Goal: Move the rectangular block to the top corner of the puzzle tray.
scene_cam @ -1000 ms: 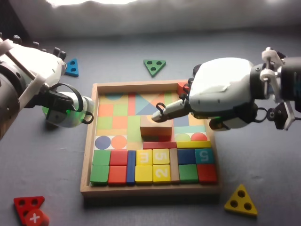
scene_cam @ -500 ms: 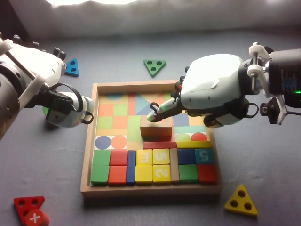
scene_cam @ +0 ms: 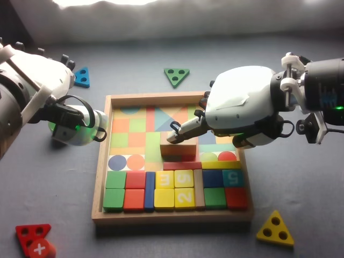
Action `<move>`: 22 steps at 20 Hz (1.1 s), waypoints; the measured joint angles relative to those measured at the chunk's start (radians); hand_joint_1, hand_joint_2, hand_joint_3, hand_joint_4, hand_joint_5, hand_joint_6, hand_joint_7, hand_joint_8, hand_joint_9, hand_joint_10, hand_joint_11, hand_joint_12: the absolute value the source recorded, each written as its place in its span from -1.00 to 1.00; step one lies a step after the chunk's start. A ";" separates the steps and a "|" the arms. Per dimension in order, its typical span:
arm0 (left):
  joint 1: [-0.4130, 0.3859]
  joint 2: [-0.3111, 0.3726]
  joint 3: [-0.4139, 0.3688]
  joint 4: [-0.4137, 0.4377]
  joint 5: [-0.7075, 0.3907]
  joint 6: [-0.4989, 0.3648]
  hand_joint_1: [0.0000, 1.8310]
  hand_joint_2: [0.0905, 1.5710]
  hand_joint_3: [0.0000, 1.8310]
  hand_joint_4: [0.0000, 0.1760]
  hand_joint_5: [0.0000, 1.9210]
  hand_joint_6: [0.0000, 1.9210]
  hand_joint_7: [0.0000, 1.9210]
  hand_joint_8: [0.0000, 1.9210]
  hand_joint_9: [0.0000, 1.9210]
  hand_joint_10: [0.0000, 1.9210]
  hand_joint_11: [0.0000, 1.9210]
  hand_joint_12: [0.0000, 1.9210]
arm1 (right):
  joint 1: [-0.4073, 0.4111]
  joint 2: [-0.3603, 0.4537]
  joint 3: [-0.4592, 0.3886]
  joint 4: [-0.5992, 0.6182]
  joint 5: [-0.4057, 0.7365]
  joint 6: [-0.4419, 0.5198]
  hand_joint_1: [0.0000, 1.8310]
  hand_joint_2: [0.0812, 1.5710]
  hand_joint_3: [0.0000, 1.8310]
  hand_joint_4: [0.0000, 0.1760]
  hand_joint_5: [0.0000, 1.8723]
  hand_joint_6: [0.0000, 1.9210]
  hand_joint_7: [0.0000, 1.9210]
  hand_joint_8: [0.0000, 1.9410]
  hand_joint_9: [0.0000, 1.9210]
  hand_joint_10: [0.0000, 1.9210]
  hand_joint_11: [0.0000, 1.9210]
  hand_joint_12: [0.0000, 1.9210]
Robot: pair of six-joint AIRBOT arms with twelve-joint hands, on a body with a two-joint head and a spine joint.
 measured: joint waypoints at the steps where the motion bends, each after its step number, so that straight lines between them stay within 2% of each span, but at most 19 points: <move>1: 0.000 0.000 0.000 0.000 0.000 0.000 -1.00 0.66 -1.00 -1.00 -0.76 -1.00 -0.61 -1.00 -0.60 -1.00 -0.89 -0.42 | 0.000 0.000 0.000 0.000 0.000 0.000 0.94 0.42 -1.00 -1.00 -0.64 -1.00 0.45 1.00 0.65 1.00 0.77 1.00; 10: 0.000 0.000 0.000 0.000 0.000 0.000 -1.00 0.67 -1.00 -1.00 -0.77 -1.00 -0.64 -1.00 -0.61 -1.00 -0.89 -0.43 | -0.007 0.000 0.000 -0.001 0.000 0.007 0.94 0.44 -1.00 -1.00 -0.60 -0.99 0.40 1.00 0.63 1.00 0.76 1.00; 14: 0.000 0.000 0.000 0.000 0.000 0.000 -1.00 0.66 -1.00 -1.00 -0.76 -1.00 -0.62 -0.99 -0.61 -1.00 -0.89 -0.44 | -0.007 0.000 0.002 0.000 0.001 0.011 0.97 0.41 -1.00 -1.00 -0.63 -1.00 0.45 1.00 0.65 1.00 0.78 1.00; 16: 0.000 0.000 0.000 0.000 0.000 0.000 -1.00 0.66 -1.00 -1.00 -0.73 -1.00 -0.59 -1.00 -0.58 -1.00 -0.85 -0.45 | -0.007 0.000 0.005 0.000 0.005 0.012 0.96 0.43 -1.00 -1.00 -0.63 -1.00 0.39 1.00 0.63 1.00 0.77 1.00; 20: 0.000 0.000 0.000 0.000 0.000 0.000 -1.00 0.65 -1.00 -1.00 -0.76 -1.00 -0.62 -1.00 -0.60 -1.00 -0.87 -0.47 | -0.007 0.000 0.007 0.000 0.005 0.019 0.96 0.44 -1.00 -1.00 -0.57 -0.99 0.40 1.00 0.62 1.00 0.76 1.00; 22: 0.000 0.000 0.000 0.000 0.000 0.000 -1.00 0.66 -1.00 -1.00 -0.74 -0.99 -0.60 -0.99 -0.58 -0.99 -0.85 -0.47 | -0.007 0.000 0.007 0.000 0.006 0.027 0.95 0.44 -1.00 -1.00 -0.62 -1.00 0.39 1.00 0.62 1.00 0.73 1.00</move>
